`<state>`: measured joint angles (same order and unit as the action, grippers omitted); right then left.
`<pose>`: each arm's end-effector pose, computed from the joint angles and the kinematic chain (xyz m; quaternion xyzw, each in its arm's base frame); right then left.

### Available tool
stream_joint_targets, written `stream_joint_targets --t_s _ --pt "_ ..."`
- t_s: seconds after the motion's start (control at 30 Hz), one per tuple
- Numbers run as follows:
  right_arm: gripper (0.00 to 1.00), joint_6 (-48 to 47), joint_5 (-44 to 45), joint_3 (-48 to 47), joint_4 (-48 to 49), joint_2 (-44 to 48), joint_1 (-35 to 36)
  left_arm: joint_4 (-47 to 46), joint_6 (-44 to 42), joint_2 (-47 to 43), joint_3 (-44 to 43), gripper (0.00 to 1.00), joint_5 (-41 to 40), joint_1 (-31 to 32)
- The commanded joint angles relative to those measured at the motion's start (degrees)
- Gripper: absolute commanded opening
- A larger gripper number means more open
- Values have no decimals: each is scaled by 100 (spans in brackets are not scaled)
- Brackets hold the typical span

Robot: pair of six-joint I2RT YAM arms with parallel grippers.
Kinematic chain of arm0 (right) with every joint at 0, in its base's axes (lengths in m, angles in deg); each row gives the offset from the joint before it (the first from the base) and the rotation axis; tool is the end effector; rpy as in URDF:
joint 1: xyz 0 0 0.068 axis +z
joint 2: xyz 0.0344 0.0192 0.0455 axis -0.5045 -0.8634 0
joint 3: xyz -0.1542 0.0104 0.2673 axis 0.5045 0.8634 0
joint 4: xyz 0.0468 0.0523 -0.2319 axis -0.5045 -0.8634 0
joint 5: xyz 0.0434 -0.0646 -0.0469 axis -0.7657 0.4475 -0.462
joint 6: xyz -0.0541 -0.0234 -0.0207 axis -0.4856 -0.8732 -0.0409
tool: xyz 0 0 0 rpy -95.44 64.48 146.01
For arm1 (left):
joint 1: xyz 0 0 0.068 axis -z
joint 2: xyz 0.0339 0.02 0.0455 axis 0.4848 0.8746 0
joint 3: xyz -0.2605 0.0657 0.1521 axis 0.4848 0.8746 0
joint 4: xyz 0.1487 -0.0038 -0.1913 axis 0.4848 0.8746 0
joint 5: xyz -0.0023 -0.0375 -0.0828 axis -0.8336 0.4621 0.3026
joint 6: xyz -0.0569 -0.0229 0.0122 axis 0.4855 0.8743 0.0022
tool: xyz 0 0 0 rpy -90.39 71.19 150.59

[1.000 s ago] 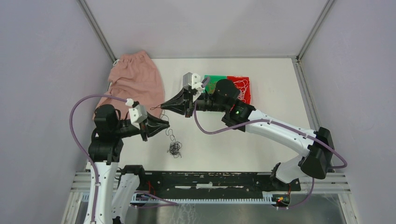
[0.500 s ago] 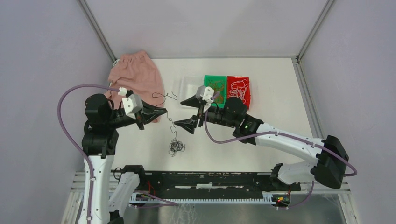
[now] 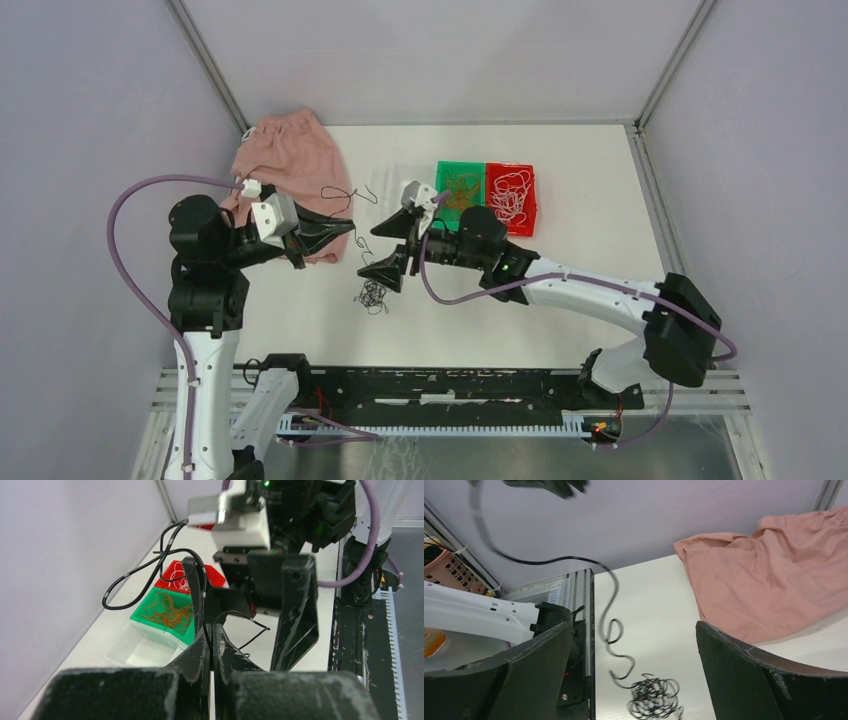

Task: Untangle the cables
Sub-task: Untie the cable.

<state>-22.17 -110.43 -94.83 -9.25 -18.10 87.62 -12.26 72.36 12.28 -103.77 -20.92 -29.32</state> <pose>0.1558 0.2775 0.3812 -0.3771 0.5637 0.5348 0.5041 0.0775 -0.0441 0.4480 0.4672 0.5421 -0.3270 0.6172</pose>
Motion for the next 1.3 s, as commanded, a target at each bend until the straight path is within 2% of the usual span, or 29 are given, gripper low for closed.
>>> stream_joint_targets --t_s 0.0,0.1,0.2,0.37,0.43,0.57,0.67,0.73,0.8,0.83,0.97,1.1,1.27 --pt "100 341 -21 -523 403 -538 9 -256 280 66 -366 3 -62 -22" --pt "96 327 181 -640 362 -831 13 -260 303 76 -463 3 -65 -22" --pt "86 344 156 -717 268 -1091 18 -257 346 106 -583 3 -64 -21" --pt "76 347 -16 -542 588 -1346 99 -256 357 201 -876 3 -57 -25" --pt "68 288 -110 -538 619 -1478 121 -257 372 268 -1007 3 -57 -25" --pt "67 279 -110 -418 950 -1773 132 -276 465 363 -1278 3 -40 -20" --pt "67 241 -3 -389 1060 -1951 131 -636 849 358 -1351 4 -27 -21" --pt "60 200 66 -376 1133 -2064 135 -943 1237 370 -1395 4 36 -25" --pt "46 161 180 -345 1220 -2167 138 -1126 1548 403 -1481 4 91 -21" --pt "43 150 208 -321 1281 -2226 135 -1162 1592 421 -1554 4 92 -25" --pt "50 208 232 -221 1533 -2506 132 -1179 1637 526 -1948 4 71 -20" --pt "49 382 279 -48 1956 -2781 137 -1175 1663 710 -2456 4 36 -22" --pt "50 520 509 175 2268 -3055 132 -1194 1433 1033 -3296 3 -401 -29"
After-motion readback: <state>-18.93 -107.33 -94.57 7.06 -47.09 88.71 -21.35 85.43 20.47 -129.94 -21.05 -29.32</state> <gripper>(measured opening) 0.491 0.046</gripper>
